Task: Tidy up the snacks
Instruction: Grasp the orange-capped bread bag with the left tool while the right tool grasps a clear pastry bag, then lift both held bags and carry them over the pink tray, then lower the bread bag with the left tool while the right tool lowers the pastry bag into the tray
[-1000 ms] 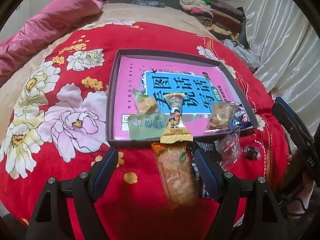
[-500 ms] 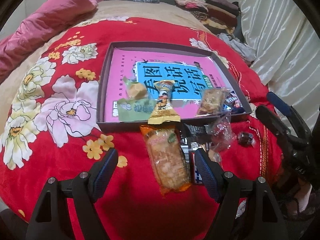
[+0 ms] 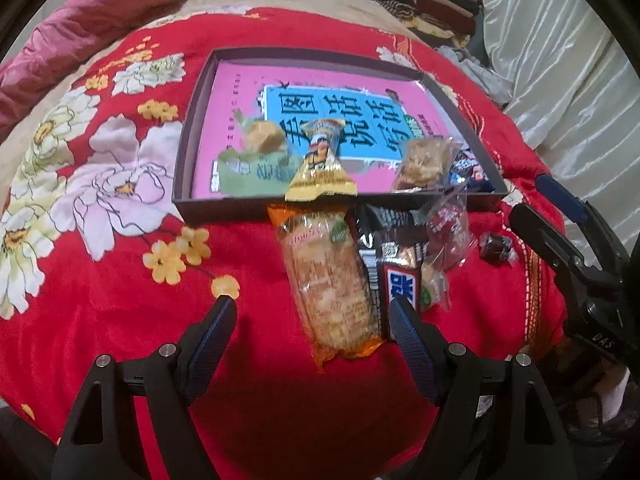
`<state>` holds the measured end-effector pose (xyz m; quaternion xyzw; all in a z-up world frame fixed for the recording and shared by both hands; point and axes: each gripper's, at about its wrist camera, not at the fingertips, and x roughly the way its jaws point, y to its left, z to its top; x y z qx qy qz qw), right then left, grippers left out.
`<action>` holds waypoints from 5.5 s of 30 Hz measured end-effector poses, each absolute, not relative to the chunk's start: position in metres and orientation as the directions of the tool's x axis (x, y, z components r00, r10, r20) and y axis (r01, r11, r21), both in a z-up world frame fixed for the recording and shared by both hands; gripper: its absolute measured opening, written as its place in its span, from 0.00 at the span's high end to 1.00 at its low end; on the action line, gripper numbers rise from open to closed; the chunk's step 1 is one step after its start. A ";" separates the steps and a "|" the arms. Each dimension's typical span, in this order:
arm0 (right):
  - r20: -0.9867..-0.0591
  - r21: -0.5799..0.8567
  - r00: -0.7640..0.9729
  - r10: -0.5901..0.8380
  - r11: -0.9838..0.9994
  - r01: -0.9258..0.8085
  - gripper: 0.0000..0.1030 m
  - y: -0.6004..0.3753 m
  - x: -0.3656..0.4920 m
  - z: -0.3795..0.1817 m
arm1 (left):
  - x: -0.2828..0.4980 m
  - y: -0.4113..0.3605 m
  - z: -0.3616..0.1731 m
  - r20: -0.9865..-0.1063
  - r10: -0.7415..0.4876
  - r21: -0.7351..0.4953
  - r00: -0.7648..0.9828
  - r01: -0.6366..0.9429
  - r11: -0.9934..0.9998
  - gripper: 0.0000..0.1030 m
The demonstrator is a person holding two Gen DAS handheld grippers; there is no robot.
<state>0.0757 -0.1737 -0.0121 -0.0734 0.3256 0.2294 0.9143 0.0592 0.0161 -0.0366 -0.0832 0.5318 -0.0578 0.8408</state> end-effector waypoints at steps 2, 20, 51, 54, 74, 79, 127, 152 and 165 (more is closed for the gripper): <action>-0.646 0.017 0.670 0.366 0.884 -0.467 0.13 -0.174 0.077 -0.016 | 0.060 0.016 -0.039 -0.889 -0.181 -0.196 0.420 0.009 0.981 0.23; -0.726 -0.042 0.608 0.321 0.862 -0.505 0.13 -0.158 0.084 -0.041 | 0.068 0.022 -0.061 -0.912 -0.130 -0.163 0.390 -0.055 0.985 0.22; -0.762 -0.119 0.558 0.329 0.776 -0.619 0.58 -0.126 0.089 -0.067 | 0.078 0.027 -0.061 -0.894 -0.120 -0.169 0.431 -0.076 0.983 0.31; -0.750 -0.105 0.567 0.341 0.785 -0.611 0.60 -0.130 0.089 -0.062 | 0.080 0.024 -0.063 -0.891 -0.132 -0.179 0.434 -0.071 0.981 0.42; -0.671 0.055 0.573 0.470 0.803 -0.594 0.61 -0.152 0.085 -0.034 | 0.070 0.042 -0.037 -0.858 -0.168 -0.231 0.486 -0.074 0.970 0.68; -0.645 0.082 0.588 0.488 0.810 -0.581 0.61 -0.158 0.088 -0.028 | 0.072 0.051 -0.024 -0.841 -0.163 -0.241 0.516 -0.088 0.966 0.68; -0.508 0.179 0.698 0.505 0.854 -0.488 0.61 -0.201 0.105 0.004 | 0.105 0.005 0.026 -0.768 -0.203 -0.259 0.607 -0.005 0.966 0.68; -0.526 0.204 0.733 0.432 0.901 -0.384 0.61 -0.219 0.122 -0.001 | 0.142 -0.020 -0.018 -0.811 -0.229 -0.233 0.538 0.061 0.971 0.68; -0.542 0.208 0.729 0.417 0.908 -0.364 0.61 -0.218 0.132 -0.007 | 0.146 -0.023 -0.025 -0.816 -0.220 -0.217 0.535 0.070 0.974 0.69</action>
